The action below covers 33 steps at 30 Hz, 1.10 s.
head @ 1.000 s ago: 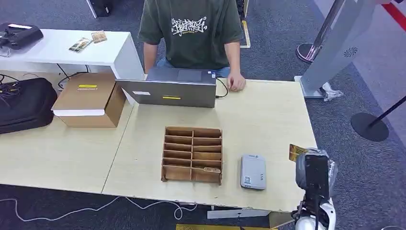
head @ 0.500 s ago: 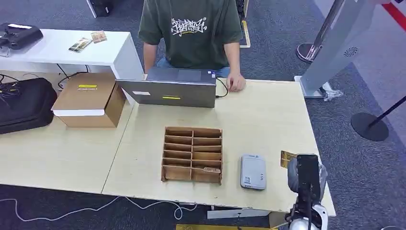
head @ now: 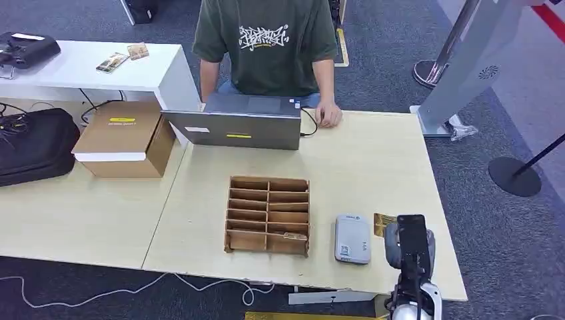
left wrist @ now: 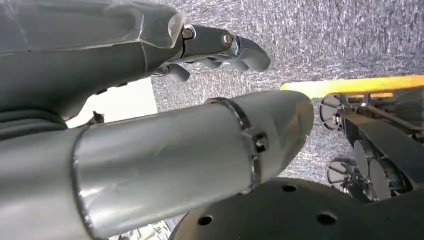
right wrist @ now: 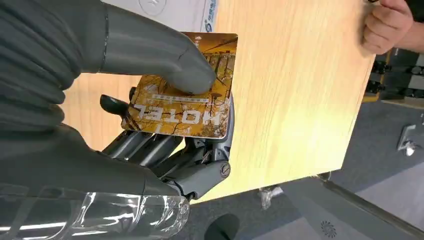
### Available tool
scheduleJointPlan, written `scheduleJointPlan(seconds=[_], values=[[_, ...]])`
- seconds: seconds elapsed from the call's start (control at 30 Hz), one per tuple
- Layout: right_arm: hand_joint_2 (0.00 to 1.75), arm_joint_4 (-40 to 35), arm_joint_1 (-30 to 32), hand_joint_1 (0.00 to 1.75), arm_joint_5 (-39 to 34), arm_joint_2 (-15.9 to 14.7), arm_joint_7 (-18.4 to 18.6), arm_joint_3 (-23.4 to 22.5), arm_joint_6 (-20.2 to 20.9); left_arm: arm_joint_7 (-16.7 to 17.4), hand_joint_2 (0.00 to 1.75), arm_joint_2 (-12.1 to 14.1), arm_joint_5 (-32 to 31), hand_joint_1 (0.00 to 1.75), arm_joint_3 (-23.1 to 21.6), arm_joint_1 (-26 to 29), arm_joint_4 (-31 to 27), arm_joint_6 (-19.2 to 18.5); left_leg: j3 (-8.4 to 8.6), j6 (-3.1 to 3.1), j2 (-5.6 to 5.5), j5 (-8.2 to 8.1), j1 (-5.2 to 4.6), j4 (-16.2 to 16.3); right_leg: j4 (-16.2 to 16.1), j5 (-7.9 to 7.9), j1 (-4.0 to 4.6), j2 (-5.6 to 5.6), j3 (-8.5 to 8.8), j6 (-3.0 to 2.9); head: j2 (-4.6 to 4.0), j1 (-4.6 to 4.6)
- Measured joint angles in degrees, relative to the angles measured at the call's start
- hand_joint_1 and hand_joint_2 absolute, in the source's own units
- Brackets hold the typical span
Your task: Pass the card to the sensor for recognition and then transmit it.
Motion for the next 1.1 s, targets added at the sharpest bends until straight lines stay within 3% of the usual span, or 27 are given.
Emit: scheduleJointPlan(seconds=[0.53, 0.87, 1.1], values=[[1.75, 3.61, -0.62, 1.75, -0.59, -0.07, 0.06, 0.22, -0.63, 0.0, 0.0, -0.02, -0.53, 0.0, 0.0, -0.01, 0.35, 0.0, 0.0, 0.0, -0.01, 0.0, 0.0, 0.0, 0.0, 0.0, 0.0, 0.0, 0.0, 0.0, 0.0, 0.0], [1.75, 7.93, -1.99, 1.75, -0.02, -0.46, 4.0, 0.74, 0.24, 0.83, 0.0, 0.07, -1.07, 0.0, -0.02, -0.14, 0.35, 0.04, 0.0, 0.0, -0.01, 0.0, 0.0, 0.0, 0.01, 0.0, 0.0, 0.0, 0.01, 0.0, 0.0, 0.0], [1.75, 12.26, -4.46, 1.75, -0.09, -0.85, 4.66, 0.74, 0.9, 0.85, 0.0, 0.52, -1.31, 0.0, -0.02, -0.37, 0.35, 0.07, 0.02, 0.0, 0.0, 0.01, 0.0, 0.0, 0.02, 0.0, 0.0, 0.0, 0.03, 0.0, 0.0, 0.0]])
